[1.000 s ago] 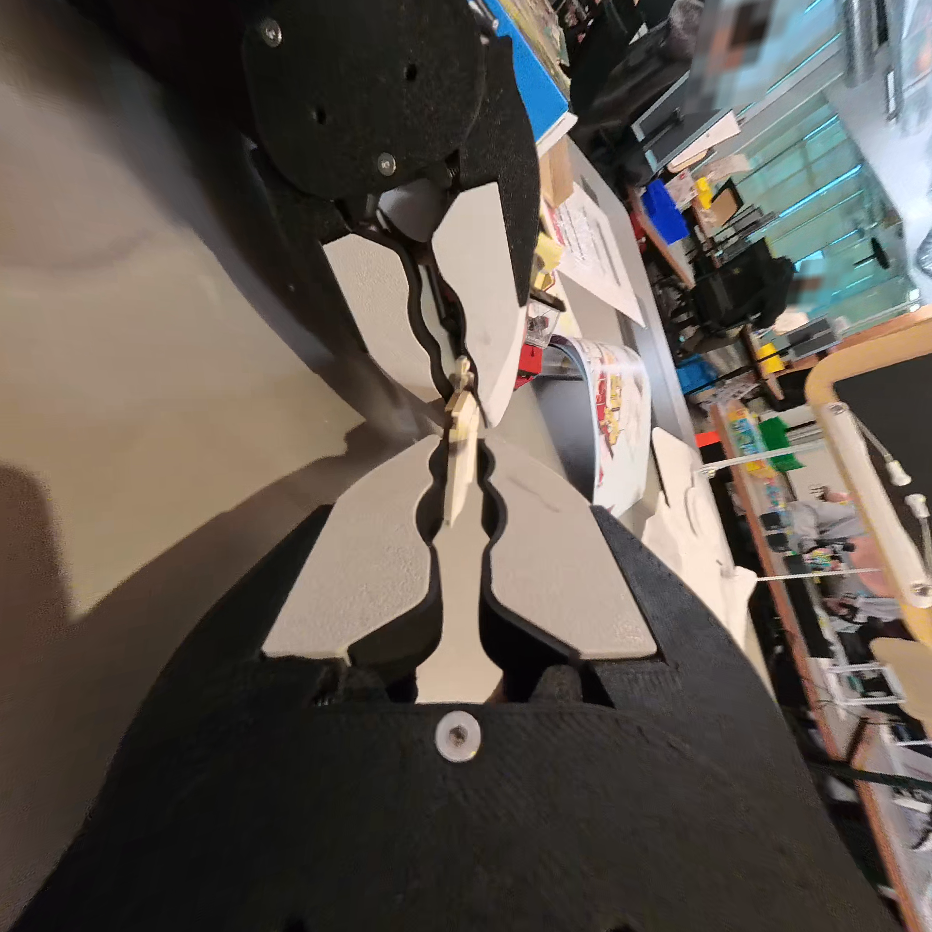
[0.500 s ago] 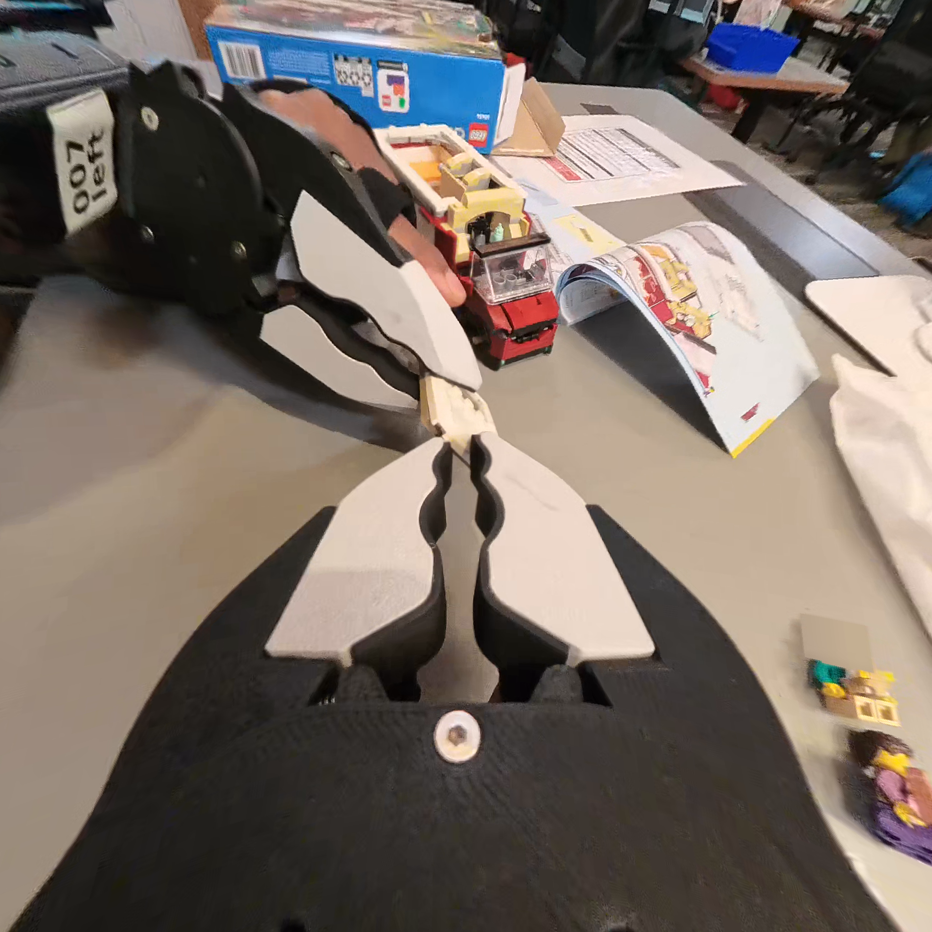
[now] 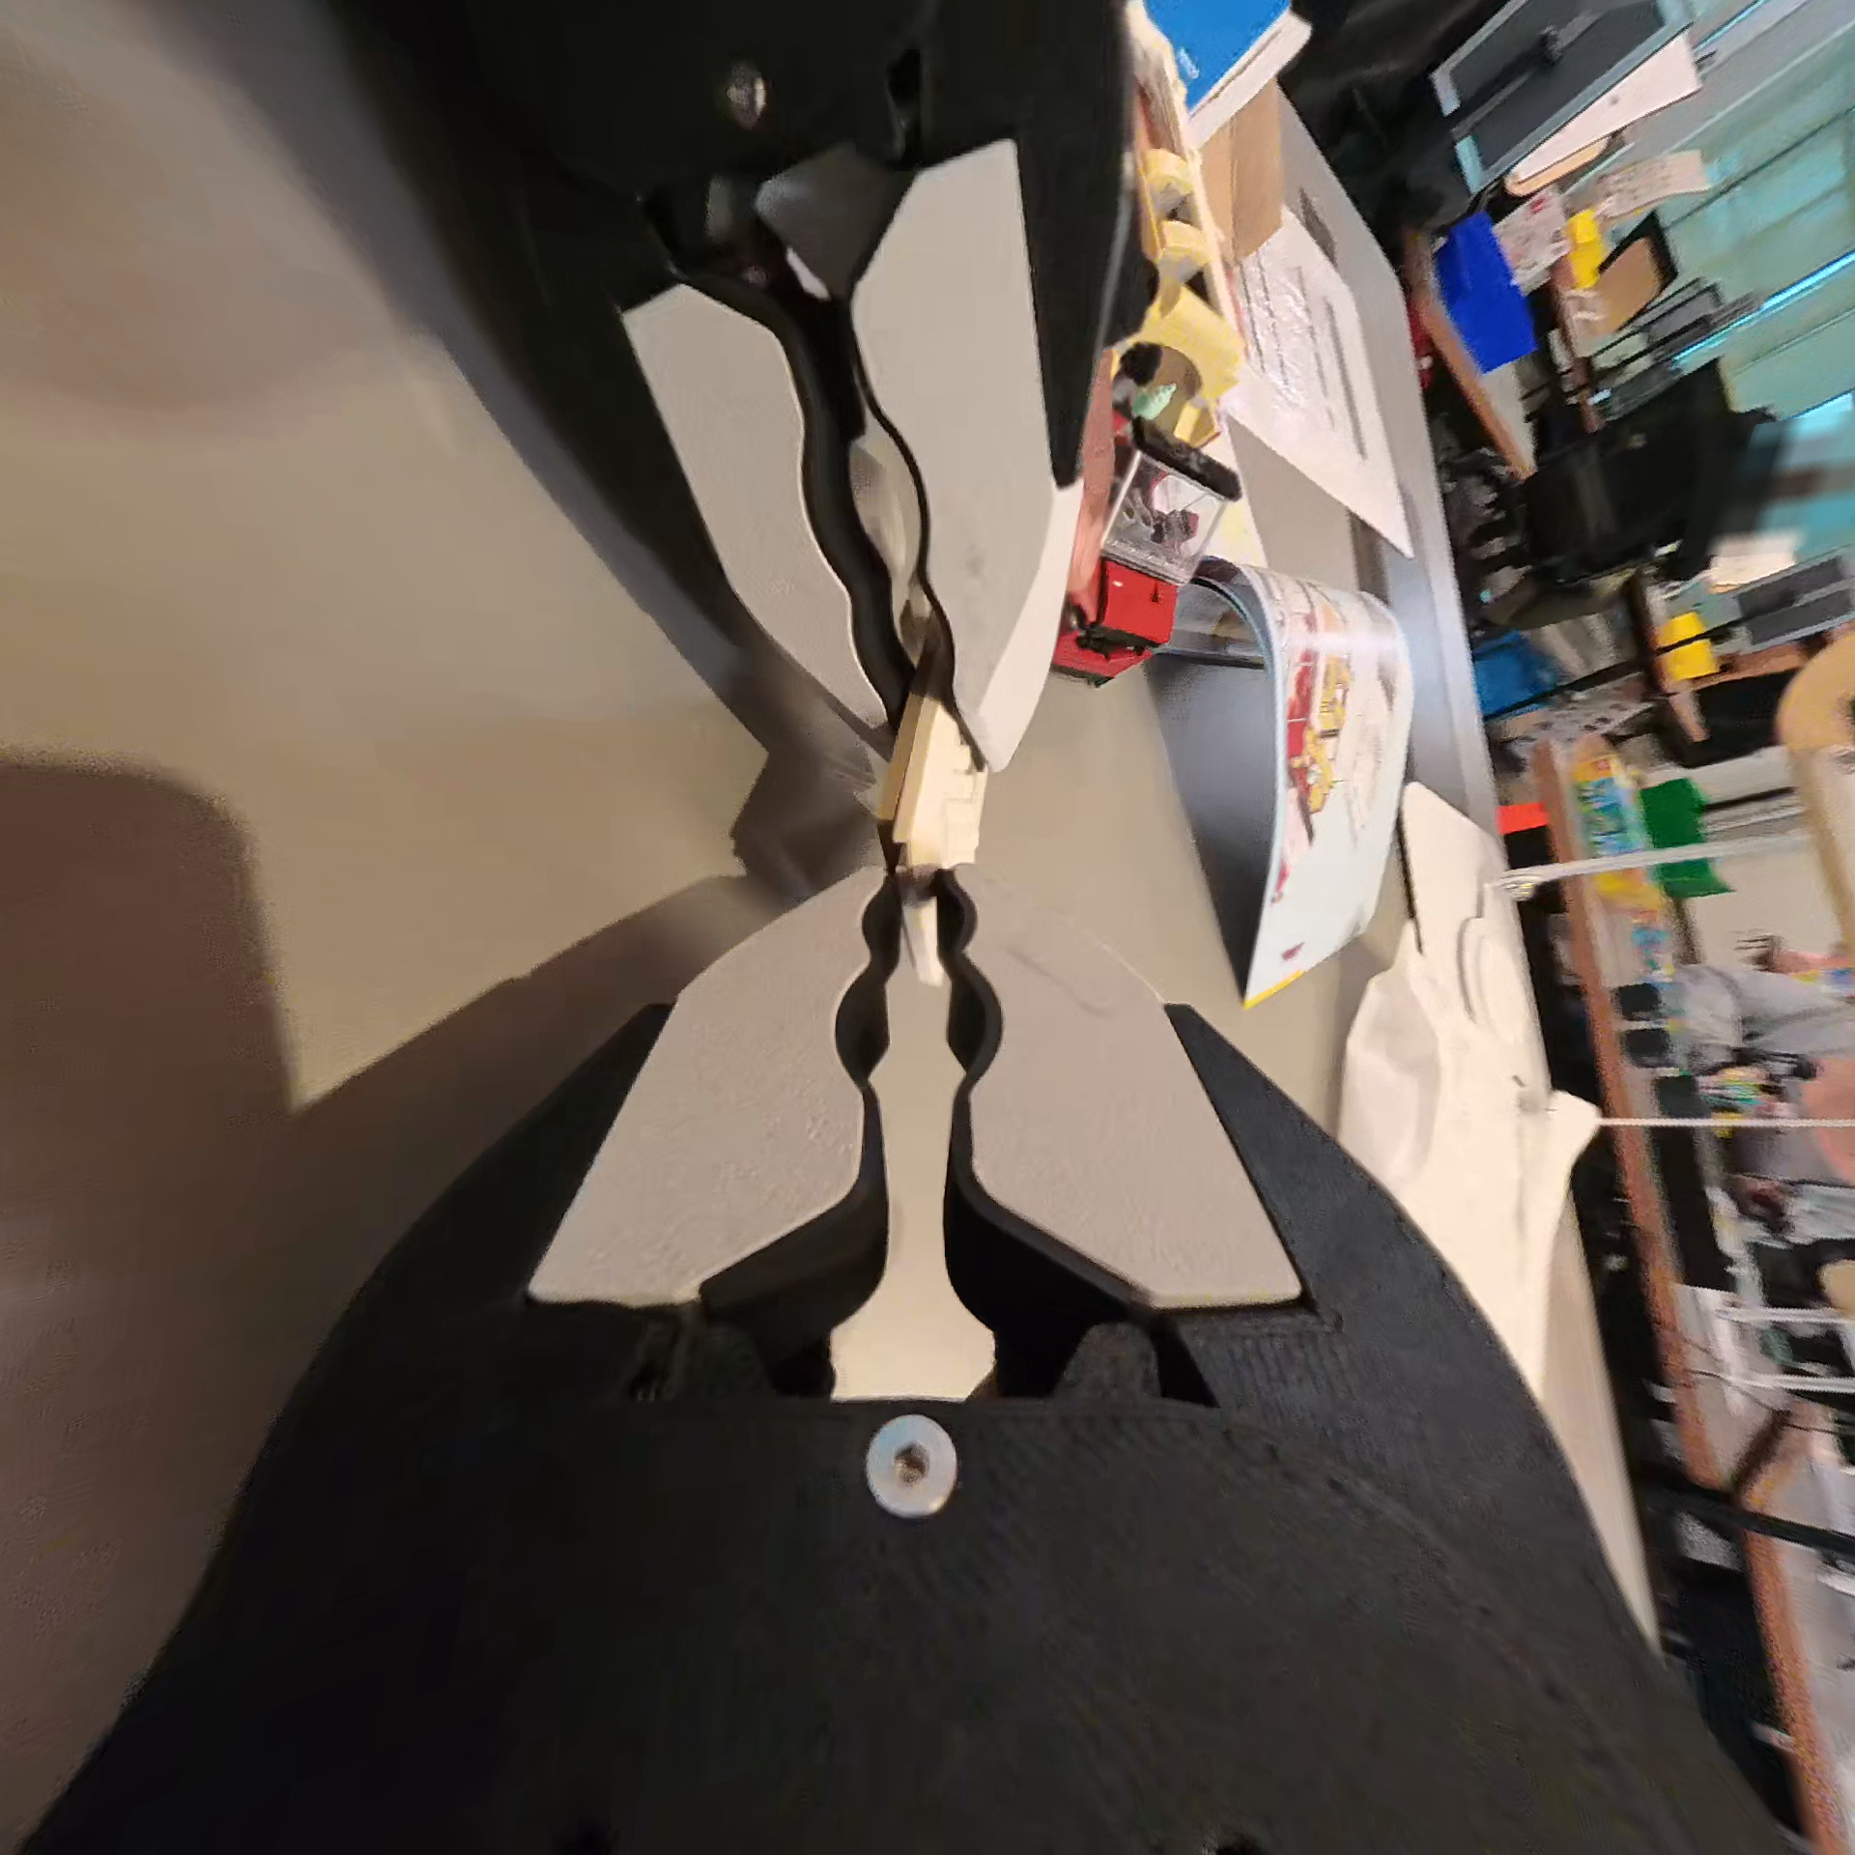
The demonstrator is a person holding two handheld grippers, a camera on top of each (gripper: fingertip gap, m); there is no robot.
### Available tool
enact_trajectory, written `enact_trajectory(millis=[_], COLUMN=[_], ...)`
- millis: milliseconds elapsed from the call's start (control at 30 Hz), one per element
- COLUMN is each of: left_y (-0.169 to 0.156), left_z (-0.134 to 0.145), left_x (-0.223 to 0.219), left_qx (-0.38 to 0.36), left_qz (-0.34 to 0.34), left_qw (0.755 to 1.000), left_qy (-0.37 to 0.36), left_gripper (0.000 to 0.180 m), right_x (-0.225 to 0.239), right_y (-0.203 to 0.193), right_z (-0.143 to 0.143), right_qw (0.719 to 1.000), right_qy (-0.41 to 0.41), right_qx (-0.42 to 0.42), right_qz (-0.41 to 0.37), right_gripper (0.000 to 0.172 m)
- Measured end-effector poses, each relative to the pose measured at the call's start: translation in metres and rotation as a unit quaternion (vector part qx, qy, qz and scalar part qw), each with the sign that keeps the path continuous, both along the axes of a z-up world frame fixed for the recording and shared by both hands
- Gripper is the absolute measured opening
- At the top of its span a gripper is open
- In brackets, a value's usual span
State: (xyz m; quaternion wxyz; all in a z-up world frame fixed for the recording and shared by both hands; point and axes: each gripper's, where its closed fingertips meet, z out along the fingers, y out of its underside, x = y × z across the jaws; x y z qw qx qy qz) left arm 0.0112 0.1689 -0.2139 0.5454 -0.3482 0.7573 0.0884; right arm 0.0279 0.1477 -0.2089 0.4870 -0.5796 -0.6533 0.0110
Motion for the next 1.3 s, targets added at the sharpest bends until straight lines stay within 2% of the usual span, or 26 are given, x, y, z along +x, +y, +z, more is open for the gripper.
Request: enact_trajectory(millis=[267,533,600,633,733,800,867,967,1300], left_y=[0.001,-0.001,-0.002,-0.003,-0.003,-0.009,-0.010,-0.012,-0.026], left_z=[0.005,0.008,0.008,0.006,0.001,0.000,-0.003,-0.003,0.000], left_x=[0.000,0.002,0.002,0.001,0.001,0.004,0.005,0.005,0.009], left_qx=[0.022,0.018,0.013,0.010,0.013,0.006,0.015,0.014,0.018], left_qz=[-0.007,-0.017,-0.020,-0.021,-0.025,-0.037,-0.038,-0.047,-0.096], left_qw=[1.000,1.000,1.000,1.000,1.000,0.999,0.999,0.999,0.995], left_qy=[-0.006,-0.017,-0.016,-0.014,0.001,0.002,0.014,0.015,0.007], left_gripper=[0.010,0.010,0.011,0.010,0.010,0.010,0.010,0.010,0.010], right_x=[0.000,0.001,0.001,0.001,0.000,-0.002,-0.004,-0.003,-0.002], right_y=[0.000,0.000,0.000,-0.001,-0.003,-0.004,-0.005,-0.006,-0.022], right_z=[0.004,0.007,0.007,0.005,-0.004,-0.007,-0.012,-0.013,-0.010], right_qw=[0.975,0.937,0.939,0.950,0.992,1.000,0.999,0.999,0.987], right_qy=[0.132,0.207,0.202,0.184,0.068,-0.001,-0.043,-0.047,0.006], right_qx=[-0.179,-0.281,-0.276,-0.251,-0.105,-0.022,0.004,-0.003,-0.151], right_qz=[-0.024,-0.035,-0.031,-0.026,-0.008,0.002,0.005,0.013,0.059], right_gripper=[0.008,0.009,0.009,0.009,0.010,0.015,0.015,0.013,0.016])
